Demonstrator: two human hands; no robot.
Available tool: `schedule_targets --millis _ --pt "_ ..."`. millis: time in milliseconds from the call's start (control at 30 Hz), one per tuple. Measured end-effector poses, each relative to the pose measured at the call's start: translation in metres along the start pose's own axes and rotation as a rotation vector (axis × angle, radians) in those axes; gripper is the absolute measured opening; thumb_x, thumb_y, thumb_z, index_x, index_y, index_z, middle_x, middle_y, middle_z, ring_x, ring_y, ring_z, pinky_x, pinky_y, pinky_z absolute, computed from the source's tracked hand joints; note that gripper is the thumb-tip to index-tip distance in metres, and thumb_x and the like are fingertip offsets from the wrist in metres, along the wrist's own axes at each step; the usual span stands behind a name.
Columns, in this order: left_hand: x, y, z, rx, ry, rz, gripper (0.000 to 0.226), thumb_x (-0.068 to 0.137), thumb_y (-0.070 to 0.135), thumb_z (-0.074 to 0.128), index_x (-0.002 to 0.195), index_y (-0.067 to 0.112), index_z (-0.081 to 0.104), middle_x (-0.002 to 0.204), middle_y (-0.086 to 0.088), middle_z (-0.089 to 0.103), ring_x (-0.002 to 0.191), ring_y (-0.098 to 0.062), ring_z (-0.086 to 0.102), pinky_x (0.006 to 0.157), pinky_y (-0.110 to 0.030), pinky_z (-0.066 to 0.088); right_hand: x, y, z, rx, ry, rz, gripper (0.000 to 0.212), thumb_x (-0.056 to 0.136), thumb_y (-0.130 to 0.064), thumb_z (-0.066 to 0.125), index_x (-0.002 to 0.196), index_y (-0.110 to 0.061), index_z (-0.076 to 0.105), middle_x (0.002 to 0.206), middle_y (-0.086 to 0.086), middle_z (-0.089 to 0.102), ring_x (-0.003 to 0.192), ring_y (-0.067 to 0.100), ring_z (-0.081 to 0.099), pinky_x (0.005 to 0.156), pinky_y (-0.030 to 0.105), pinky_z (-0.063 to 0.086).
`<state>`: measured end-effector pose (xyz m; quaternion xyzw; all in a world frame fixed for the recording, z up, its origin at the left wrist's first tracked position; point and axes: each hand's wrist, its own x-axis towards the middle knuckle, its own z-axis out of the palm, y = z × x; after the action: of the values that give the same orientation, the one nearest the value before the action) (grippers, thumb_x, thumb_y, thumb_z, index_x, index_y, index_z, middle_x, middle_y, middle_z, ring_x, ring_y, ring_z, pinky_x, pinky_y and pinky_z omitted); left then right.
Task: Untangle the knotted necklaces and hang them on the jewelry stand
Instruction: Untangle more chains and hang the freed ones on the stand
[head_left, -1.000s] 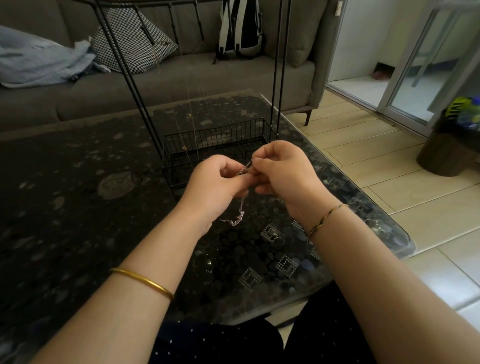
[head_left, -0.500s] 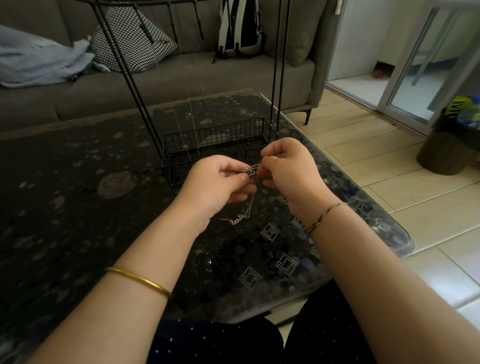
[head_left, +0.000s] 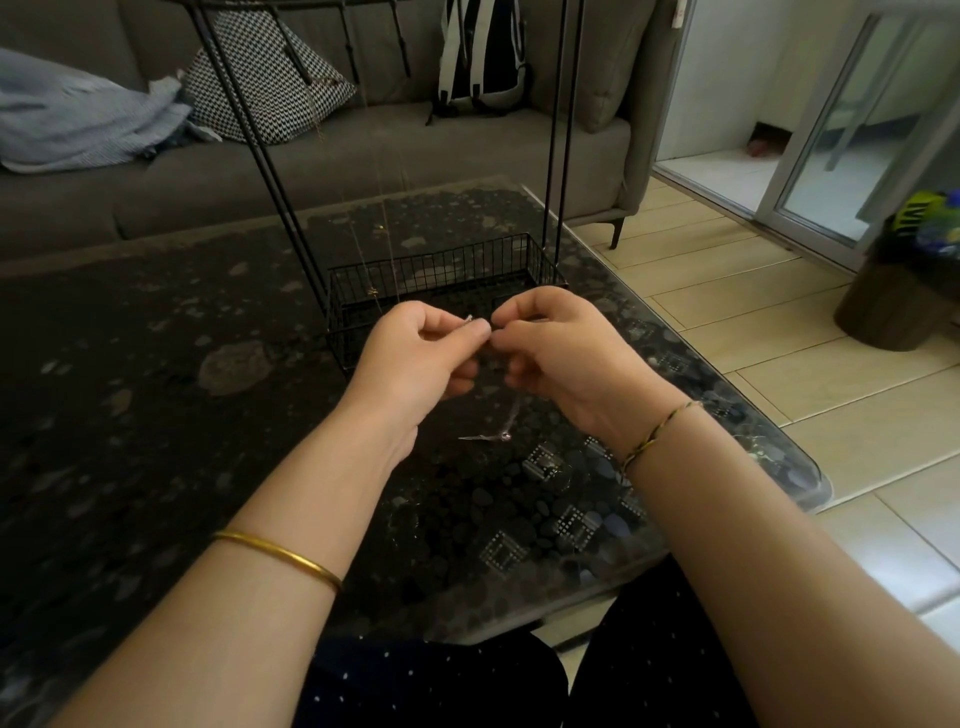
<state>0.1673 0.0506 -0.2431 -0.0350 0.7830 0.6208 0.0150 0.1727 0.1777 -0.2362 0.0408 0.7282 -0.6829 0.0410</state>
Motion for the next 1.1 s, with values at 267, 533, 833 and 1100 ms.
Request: schedule_targets --millis 267,533,833,1100 --pt "-0.0028 0.0046 -0.002 -0.164 -0.072 -0.145 0.012 0.095 0.022 0.058 0.091 0.012 0.063 0.078 0.001 0.062 0.066 -0.009 0.059 0.061 -0.025 0.051 -0.0007 0.0017 -0.0026 -0.128 0.032 -0.118 0.007 0.08 -0.012 0.071 0.086 -0.009 0.067 0.06 -0.005 0.051 0.053 0.003 0.047 0.045 0.01 0.037" --pt "-0.0026 0.0068 -0.0004 -0.243 0.02 -0.108 0.006 0.095 0.005 0.052 0.09 0.008 0.054 0.094 -0.008 0.07 0.077 -0.012 0.07 0.064 -0.024 0.057 0.0011 0.0026 -0.0024 -0.121 0.092 -0.013 0.012 0.091 -0.011 0.055 0.08 -0.011 0.059 0.066 0.0 0.052 0.049 0.007 0.041 0.044 0.019 0.034" --pt "-0.0018 0.0062 -0.0003 -0.236 0.048 -0.032 0.01 0.089 0.0 0.06 0.089 0.01 0.056 0.099 -0.012 0.067 0.085 -0.016 0.069 0.07 -0.026 0.056 -0.0052 -0.0039 -0.0019 -0.142 0.024 0.043 0.015 0.085 -0.024 0.064 0.089 -0.01 0.07 0.057 -0.005 0.048 0.045 0.005 0.037 0.04 0.017 0.027" --pt "-0.0024 0.0068 0.0009 -0.129 0.015 -0.017 0.012 0.095 0.007 0.053 0.095 0.016 0.06 0.095 -0.005 0.062 0.081 -0.012 0.062 0.071 -0.028 0.057 -0.0026 0.0006 -0.0002 -0.172 0.054 -0.022 0.011 0.092 -0.018 0.058 0.087 -0.013 0.066 0.069 -0.004 0.056 0.057 0.004 0.048 0.051 0.018 0.041"
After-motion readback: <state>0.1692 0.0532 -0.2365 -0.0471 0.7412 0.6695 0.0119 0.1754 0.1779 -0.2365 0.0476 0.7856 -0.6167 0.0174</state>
